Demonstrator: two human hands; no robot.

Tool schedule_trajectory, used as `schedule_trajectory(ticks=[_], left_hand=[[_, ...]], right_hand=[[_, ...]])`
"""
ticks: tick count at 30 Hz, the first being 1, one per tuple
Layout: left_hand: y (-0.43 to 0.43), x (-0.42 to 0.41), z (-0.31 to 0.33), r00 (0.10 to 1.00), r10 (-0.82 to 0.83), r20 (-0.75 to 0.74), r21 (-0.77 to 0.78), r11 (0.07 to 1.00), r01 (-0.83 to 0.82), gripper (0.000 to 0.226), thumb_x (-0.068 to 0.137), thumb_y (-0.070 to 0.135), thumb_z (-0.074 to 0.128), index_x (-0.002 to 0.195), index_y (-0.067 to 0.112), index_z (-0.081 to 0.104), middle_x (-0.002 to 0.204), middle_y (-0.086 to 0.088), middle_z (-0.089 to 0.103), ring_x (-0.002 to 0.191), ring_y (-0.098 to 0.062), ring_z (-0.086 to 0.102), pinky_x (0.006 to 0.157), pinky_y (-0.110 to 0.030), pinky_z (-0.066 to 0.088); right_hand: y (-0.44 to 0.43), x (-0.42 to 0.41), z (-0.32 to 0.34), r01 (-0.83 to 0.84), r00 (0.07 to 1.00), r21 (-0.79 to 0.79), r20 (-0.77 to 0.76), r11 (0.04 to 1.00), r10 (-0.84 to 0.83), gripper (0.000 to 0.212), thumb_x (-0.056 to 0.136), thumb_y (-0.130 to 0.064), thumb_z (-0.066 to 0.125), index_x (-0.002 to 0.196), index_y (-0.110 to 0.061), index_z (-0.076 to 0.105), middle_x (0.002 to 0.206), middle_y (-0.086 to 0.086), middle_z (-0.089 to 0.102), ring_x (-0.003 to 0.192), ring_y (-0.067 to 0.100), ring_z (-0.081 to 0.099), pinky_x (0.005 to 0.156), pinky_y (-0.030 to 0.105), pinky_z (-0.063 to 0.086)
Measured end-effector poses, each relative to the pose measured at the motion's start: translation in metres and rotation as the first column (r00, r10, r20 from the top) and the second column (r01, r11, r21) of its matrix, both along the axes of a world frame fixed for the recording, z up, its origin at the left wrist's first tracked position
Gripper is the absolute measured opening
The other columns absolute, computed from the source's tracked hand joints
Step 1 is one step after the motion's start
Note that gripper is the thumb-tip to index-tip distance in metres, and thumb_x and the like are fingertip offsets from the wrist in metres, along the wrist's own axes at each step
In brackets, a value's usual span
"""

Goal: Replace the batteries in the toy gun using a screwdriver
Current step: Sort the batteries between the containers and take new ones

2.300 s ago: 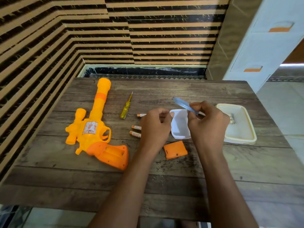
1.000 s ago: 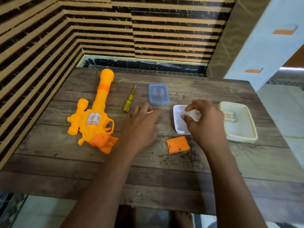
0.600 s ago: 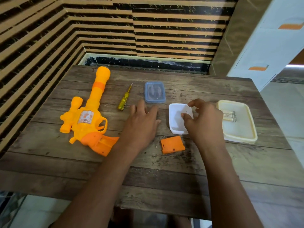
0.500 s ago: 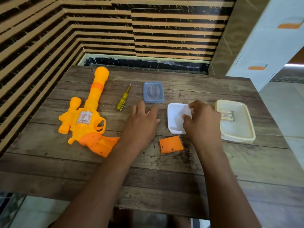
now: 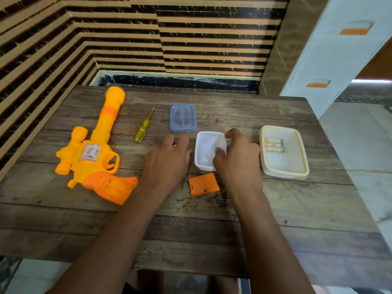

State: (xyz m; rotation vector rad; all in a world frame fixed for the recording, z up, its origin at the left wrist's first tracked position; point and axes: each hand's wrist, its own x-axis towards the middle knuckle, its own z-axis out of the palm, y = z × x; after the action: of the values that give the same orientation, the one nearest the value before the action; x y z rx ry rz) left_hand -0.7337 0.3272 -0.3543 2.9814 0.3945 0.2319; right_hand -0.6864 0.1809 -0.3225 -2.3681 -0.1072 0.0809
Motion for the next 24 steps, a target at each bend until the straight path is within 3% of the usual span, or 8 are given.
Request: schedule_trajectory(ticks=[2,4,7,11,14,18,21,24], left_hand=[[0.0,0.0,0.001,1.0,-0.002,0.003,-0.004,1.0,0.002,0.026,0.106,0.034,0.05,0.125,0.017,0.052,0.12,-0.012,0.057,0.096,-0.037,0.064,0.063,-0.036,0.034],[-0.002,0.001,0.002,1.0,-0.008,0.024,-0.038,0.999,0.008,0.022,0.106,0.032,0.05,0.12,0.016,0.052,0.115,-0.012,0.059,0.094,-0.038,0.063,0.064,-0.037,0.033],[-0.001,0.002,0.001,0.999,-0.007,0.045,-0.094,0.995,0.011,0.016,0.106,0.029,0.051,0.112,0.015,0.051,0.11,-0.012,0.059,0.093,-0.036,0.061,0.065,-0.037,0.034],[0.005,0.004,0.0,0.96,0.073,0.27,-0.371,0.928,0.034,0.021,0.105,0.024,0.057,0.089,0.014,0.048,0.084,-0.001,0.055,0.076,-0.024,0.053,0.058,-0.037,0.035],[-0.001,0.009,0.012,0.872,0.147,0.467,-0.469,0.877,0.104,0.025,0.105,0.023,0.06,0.085,0.015,0.048,0.074,0.007,0.048,0.066,-0.013,0.044,0.056,-0.018,0.032],[-0.023,0.017,0.018,0.86,0.102,0.5,-0.49,0.852,0.184,0.02,0.105,0.022,0.061,0.087,0.016,0.054,0.079,0.008,0.054,0.069,-0.008,0.045,0.064,-0.007,0.035],[-0.031,0.021,0.009,0.914,0.044,0.404,-0.457,0.875,0.16,0.016,0.106,0.023,0.058,0.091,0.016,0.06,0.089,0.002,0.063,0.079,-0.01,0.054,0.063,-0.013,0.036],[-0.032,0.024,0.007,0.929,0.033,0.368,-0.402,0.907,0.127,0.015,0.106,0.022,0.057,0.095,0.013,0.063,0.093,-0.004,0.064,0.081,-0.02,0.059,0.066,-0.032,0.046]], right_hand=[[-0.002,0.001,-0.001,0.013,1.0,0.049,-0.007,0.999,-0.013,0.027,0.092,-0.012,0.064,0.118,-0.011,0.06,0.107,0.014,0.073,0.092,0.028,0.069,0.052,0.018,0.036],[-0.003,0.001,-0.002,0.019,1.0,0.073,-0.008,0.997,-0.018,0.025,0.091,-0.015,0.066,0.115,-0.012,0.062,0.105,0.014,0.074,0.089,0.027,0.069,0.05,0.012,0.033],[-0.003,0.002,-0.004,0.009,1.0,0.063,0.003,0.998,-0.01,0.023,0.089,-0.016,0.066,0.112,-0.01,0.065,0.102,0.014,0.074,0.087,0.027,0.07,0.051,0.02,0.039],[-0.003,0.003,-0.006,0.017,1.0,0.077,-0.009,0.997,-0.016,0.025,0.088,-0.019,0.067,0.112,-0.012,0.068,0.104,0.013,0.073,0.086,0.025,0.069,0.055,0.022,0.043],[-0.005,0.005,-0.004,0.036,0.998,0.155,-0.051,0.987,-0.028,0.016,0.088,-0.02,0.069,0.103,-0.021,0.069,0.097,0.008,0.074,0.089,0.021,0.066,0.053,0.013,0.036],[-0.009,0.005,0.001,0.043,0.996,0.2,-0.081,0.979,-0.027,0.011,0.085,-0.013,0.07,0.08,-0.023,0.068,0.072,-0.003,0.072,0.078,0.014,0.069,0.055,0.017,0.044],[-0.011,0.004,0.001,0.046,0.995,0.2,-0.095,0.979,-0.027,0.007,0.084,-0.014,0.07,0.08,-0.017,0.073,0.07,-0.003,0.073,0.073,0.014,0.068,0.058,0.021,0.047],[-0.013,0.005,-0.001,0.055,0.993,0.236,-0.114,0.97,-0.029,0.005,0.083,-0.019,0.072,0.079,-0.021,0.075,0.068,-0.005,0.074,0.073,0.011,0.07,0.059,0.021,0.048]])
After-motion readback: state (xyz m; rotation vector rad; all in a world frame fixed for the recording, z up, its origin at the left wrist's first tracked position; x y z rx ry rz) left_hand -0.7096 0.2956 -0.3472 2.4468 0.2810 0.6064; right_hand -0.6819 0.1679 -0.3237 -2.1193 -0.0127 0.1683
